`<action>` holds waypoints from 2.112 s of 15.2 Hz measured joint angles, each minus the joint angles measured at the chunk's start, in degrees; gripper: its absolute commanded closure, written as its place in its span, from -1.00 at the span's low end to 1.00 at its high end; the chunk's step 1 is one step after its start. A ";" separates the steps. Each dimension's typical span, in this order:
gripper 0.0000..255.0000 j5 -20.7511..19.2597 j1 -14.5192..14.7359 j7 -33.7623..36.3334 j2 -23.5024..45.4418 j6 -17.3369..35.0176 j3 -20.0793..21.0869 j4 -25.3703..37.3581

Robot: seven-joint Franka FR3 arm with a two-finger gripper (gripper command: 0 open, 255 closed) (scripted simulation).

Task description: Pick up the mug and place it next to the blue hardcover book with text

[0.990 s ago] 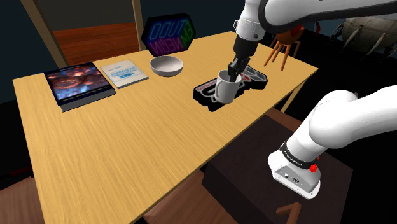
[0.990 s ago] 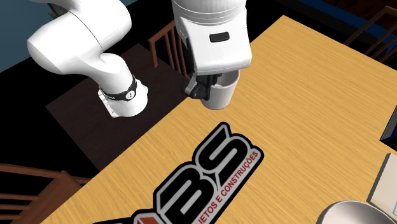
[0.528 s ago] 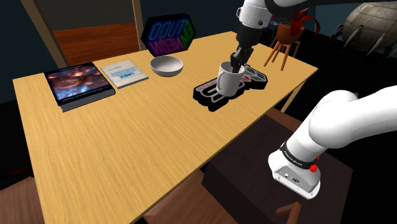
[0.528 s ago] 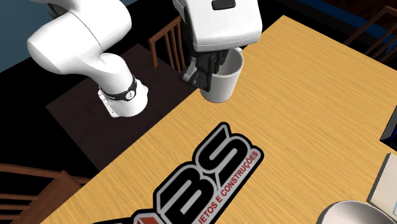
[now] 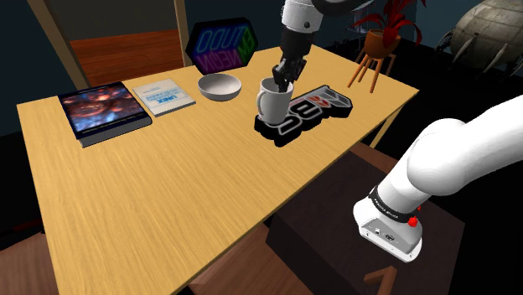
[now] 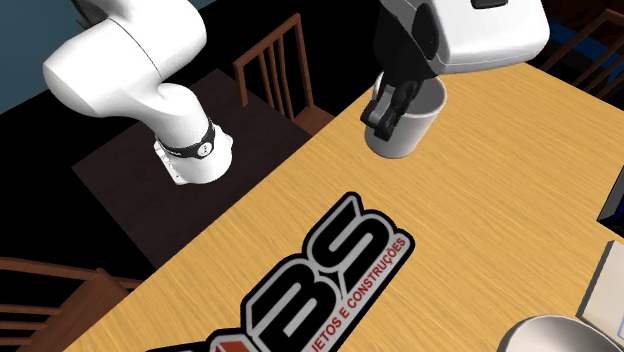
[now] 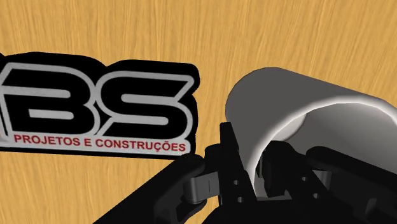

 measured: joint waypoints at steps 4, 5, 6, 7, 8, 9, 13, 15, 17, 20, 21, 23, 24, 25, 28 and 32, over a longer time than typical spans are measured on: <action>1.00 -0.76 0.23 3.82 8.63 2.20 3.07 6.66; 1.00 -1.30 0.16 4.68 11.22 2.51 3.67 9.03; 1.00 -1.66 0.34 5.75 13.26 3.46 4.43 10.10; 1.00 -2.15 0.43 6.67 15.35 3.79 5.02 11.84; 1.00 -2.76 0.59 7.81 17.64 4.02 5.68 13.91; 1.00 -3.32 0.69 8.62 19.55 4.21 6.12 15.60; 1.00 -6.67 1.82 12.92 28.99 3.69 8.00 25.28; 1.00 -8.51 2.86 15.17 33.76 2.54 8.69 30.95; 1.00 -10.38 4.08 17.16 38.44 2.17 9.09 35.72; 1.00 -13.31 6.48 19.74 46.25 0.12 9.22 45.13; 1.00 -14.07 7.17 20.21 48.49 -0.65 9.13 48.01; 1.00 -15.85 9.45 21.73 54.01 -2.78 8.96 55.54; 1.00 -16.78 10.73 22.30 57.21 -4.19 8.75 60.00; 1.00 -17.60 11.99 22.64 60.47 -5.81 8.48 64.83; 1.00 -19.54 15.63 22.73 70.06 -11.38 7.45 80.08; 1.00 -19.76 15.72 23.04 70.98 -9.35 7.31 78.89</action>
